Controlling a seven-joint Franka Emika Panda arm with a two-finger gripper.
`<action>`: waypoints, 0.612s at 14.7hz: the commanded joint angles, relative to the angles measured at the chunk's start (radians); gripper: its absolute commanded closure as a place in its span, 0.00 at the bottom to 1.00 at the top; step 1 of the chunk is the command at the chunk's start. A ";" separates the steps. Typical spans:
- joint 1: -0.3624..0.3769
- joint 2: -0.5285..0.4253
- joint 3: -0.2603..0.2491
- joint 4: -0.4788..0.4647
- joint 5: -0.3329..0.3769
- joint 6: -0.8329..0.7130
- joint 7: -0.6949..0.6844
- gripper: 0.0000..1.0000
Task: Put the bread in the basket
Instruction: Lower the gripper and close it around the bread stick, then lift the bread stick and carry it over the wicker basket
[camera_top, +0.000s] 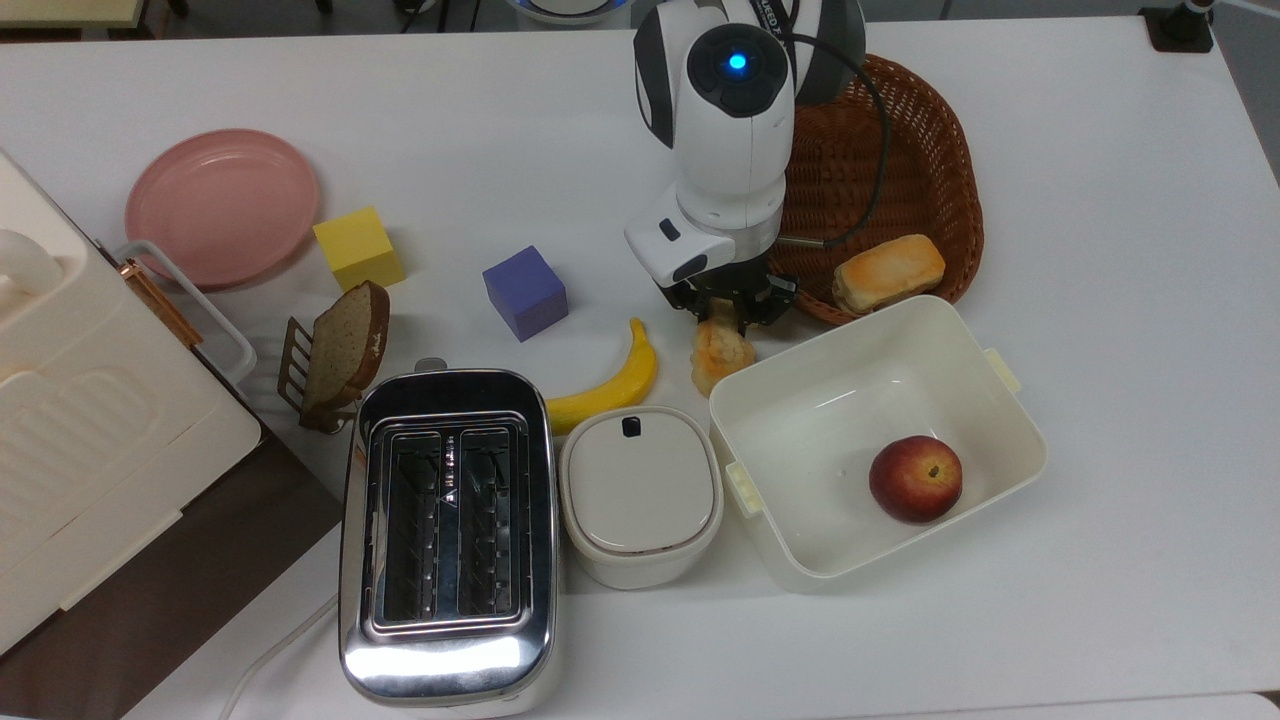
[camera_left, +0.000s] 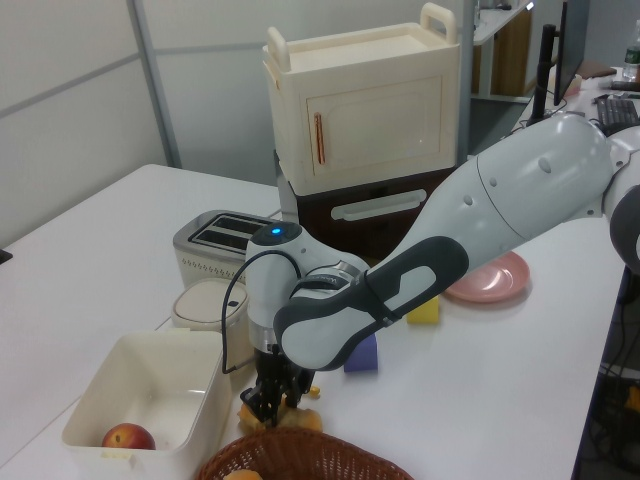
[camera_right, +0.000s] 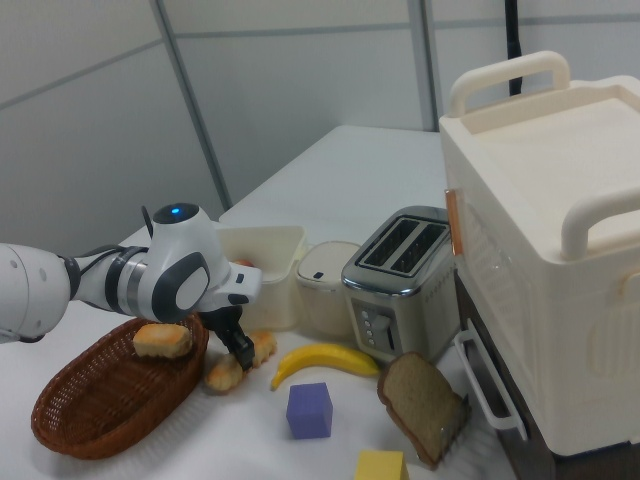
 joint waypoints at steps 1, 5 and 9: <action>0.017 -0.014 -0.024 -0.008 -0.020 0.006 0.018 0.96; -0.093 -0.152 -0.013 -0.011 -0.036 -0.125 0.012 0.96; -0.106 -0.280 -0.008 -0.022 -0.048 -0.296 -0.026 0.96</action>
